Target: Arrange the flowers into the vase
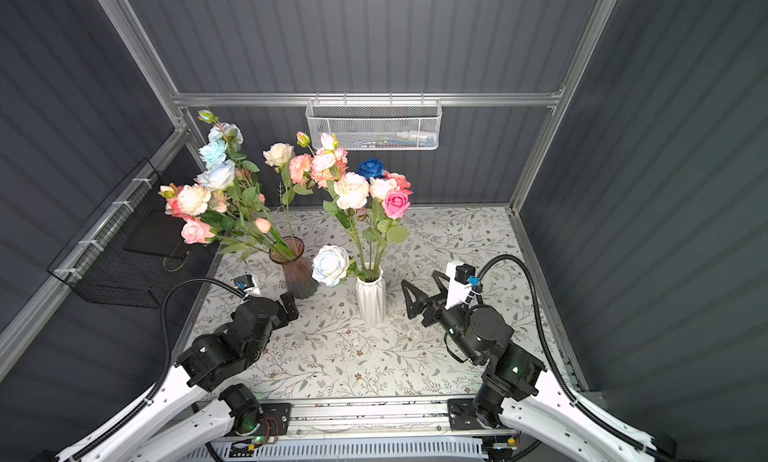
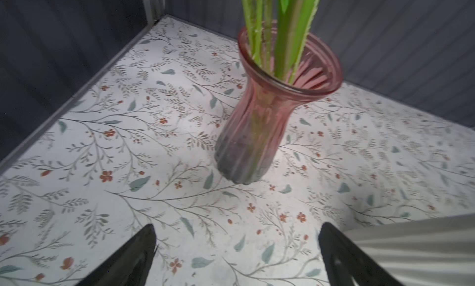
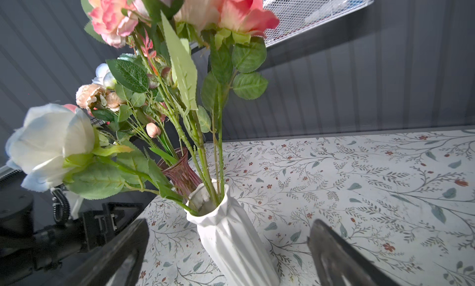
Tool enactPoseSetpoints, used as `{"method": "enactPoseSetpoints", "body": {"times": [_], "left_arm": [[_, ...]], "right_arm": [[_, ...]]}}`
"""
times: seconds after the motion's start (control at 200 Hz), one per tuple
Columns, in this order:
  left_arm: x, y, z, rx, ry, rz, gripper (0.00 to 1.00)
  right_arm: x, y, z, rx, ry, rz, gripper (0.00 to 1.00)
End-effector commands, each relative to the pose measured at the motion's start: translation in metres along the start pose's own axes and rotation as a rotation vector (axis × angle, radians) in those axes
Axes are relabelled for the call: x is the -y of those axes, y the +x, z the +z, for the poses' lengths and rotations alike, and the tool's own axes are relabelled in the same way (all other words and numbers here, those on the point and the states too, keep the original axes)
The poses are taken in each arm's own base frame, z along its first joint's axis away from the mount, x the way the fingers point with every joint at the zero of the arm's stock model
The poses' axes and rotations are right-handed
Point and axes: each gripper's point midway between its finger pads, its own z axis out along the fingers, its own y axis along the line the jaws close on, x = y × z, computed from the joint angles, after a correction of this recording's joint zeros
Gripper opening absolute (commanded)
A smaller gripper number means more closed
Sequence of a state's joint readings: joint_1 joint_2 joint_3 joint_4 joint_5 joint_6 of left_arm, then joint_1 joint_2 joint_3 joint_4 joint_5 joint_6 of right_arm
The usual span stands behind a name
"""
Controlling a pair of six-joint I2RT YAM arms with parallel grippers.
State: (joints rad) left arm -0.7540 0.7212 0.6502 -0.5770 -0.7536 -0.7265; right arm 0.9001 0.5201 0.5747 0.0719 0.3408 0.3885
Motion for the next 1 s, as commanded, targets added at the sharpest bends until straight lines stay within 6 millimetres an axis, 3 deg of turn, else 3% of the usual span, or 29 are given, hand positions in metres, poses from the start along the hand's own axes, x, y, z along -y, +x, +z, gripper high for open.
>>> {"method": "enactPoseSetpoints", "body": {"times": [0.0, 0.115, 0.35, 0.54, 0.81, 0.995], "left_arm": [[-0.018, -0.008, 0.009, 0.089, -0.147, 0.092, 1.00], [-0.041, -0.016, 0.014, 0.190, -0.315, 0.120, 1.00], [-0.095, -0.008, 0.046, 0.215, -0.500, 0.021, 1.00], [-0.082, -0.022, 0.068, 0.308, -0.456, 0.156, 1.00], [-0.100, -0.022, 0.107, 0.321, -0.364, 0.102, 1.00], [-0.095, -0.019, 0.138, 0.289, -0.315, 0.140, 1.00]], "right_arm": [[0.007, -0.004, -0.005, 0.025, 0.026, -0.018, 0.99], [0.006, -0.007, -0.010, 0.042, 0.014, -0.020, 0.99], [0.009, -0.012, -0.017, 0.080, 0.008, -0.016, 0.99], [0.011, -0.011, -0.019, 0.082, 0.012, -0.029, 0.99], [0.013, -0.013, -0.024, 0.088, 0.016, -0.036, 0.99], [0.016, -0.015, -0.029, 0.091, 0.026, -0.039, 0.99]]}}
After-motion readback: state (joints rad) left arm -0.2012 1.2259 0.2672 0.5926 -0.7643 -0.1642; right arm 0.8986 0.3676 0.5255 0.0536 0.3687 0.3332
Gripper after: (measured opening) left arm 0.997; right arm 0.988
